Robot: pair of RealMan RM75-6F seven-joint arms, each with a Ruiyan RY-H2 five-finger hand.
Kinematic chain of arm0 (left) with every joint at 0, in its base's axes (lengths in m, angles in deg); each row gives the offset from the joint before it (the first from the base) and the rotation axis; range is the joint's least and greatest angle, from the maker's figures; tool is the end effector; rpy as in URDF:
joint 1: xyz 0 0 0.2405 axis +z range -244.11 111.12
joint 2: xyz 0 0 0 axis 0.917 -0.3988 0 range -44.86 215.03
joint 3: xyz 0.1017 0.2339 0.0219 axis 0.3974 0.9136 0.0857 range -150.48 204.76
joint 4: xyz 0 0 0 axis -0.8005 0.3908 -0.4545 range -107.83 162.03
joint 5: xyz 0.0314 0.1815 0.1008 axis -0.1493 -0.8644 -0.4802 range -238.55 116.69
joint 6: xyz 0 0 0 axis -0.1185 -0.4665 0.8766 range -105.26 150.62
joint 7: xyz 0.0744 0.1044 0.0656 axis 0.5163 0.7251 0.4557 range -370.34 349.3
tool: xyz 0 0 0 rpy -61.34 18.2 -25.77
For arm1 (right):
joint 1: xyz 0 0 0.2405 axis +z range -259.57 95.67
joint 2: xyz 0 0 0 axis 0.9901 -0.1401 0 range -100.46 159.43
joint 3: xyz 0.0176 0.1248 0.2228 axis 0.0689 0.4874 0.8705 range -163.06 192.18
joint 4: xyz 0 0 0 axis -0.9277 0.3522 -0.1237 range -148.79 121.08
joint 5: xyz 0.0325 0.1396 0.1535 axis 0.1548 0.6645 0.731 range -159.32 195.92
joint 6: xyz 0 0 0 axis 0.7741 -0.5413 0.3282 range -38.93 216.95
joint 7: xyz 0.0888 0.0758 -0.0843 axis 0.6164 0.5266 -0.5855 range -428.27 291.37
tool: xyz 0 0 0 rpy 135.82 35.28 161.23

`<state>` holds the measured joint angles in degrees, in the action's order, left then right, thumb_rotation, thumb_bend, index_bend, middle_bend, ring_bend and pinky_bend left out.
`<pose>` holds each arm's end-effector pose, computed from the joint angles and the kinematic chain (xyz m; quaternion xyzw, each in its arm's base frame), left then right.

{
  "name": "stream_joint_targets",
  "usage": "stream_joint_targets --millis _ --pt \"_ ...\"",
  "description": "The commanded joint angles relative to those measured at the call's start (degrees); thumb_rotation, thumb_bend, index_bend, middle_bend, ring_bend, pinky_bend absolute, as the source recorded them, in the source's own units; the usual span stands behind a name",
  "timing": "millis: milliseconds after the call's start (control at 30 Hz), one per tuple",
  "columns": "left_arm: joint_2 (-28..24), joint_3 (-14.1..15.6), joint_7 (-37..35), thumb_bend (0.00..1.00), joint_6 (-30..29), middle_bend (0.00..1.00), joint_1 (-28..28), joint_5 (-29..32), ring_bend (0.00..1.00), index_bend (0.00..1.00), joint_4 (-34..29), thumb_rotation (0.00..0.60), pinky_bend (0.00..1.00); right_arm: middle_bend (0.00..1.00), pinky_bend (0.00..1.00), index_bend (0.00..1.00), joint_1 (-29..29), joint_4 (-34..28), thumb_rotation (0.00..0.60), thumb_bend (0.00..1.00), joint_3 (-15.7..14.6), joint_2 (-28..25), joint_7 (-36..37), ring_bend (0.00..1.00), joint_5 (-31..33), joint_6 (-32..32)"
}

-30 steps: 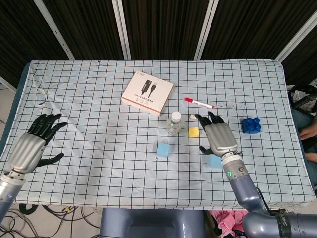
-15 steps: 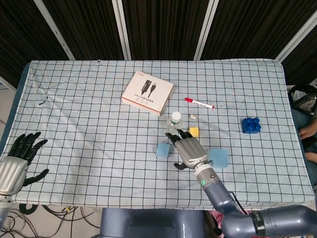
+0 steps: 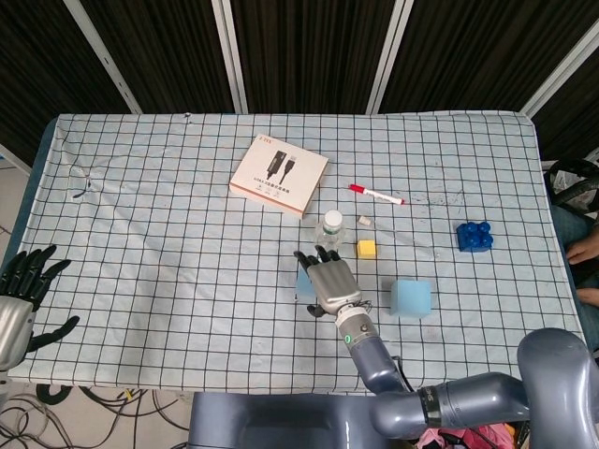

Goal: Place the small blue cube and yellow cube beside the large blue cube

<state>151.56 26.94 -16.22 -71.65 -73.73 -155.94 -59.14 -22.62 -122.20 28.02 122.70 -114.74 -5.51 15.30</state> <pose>-0.2940 0.1822 0.1605 -0.6182 -0.3202 -0.4721 0.5407 -0.0418 -0.3035 -0.0326 0.7314 -0.4521 0.3002 0.4130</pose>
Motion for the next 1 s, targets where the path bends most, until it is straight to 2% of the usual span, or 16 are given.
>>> stream_joint_targets --millis 33,300,1000 --pt "-0.12 -0.05 0.12 0.15 0.13 0.04 0.1 0.2 0.0 0.15 -0.15 0.6 0.0 0.22 0.11 0.07 0.29 2.69 0.6 0.17 -0.49 2.33 -0.18 0.0 -0.64 -0.89" --pt "-0.11 -0.31 1.14 0.15 1.05 0.04 0.1 0.87 0.0 0.15 -0.46 0.6 0.0 0.3 0.11 0.09 -0.24 7.09 0.6 0.17 -1.13 5.73 -0.04 0.0 -1.2 -1.06" --pt "-0.06 -1.21 2.28 0.15 1.58 0.04 0.5 2.06 0.0 0.16 -1.22 0.6 0.0 0.36 0.11 0.13 -1.81 16.44 0.6 0.19 -0.24 12.26 1.19 0.01 -4.79 -0.11"
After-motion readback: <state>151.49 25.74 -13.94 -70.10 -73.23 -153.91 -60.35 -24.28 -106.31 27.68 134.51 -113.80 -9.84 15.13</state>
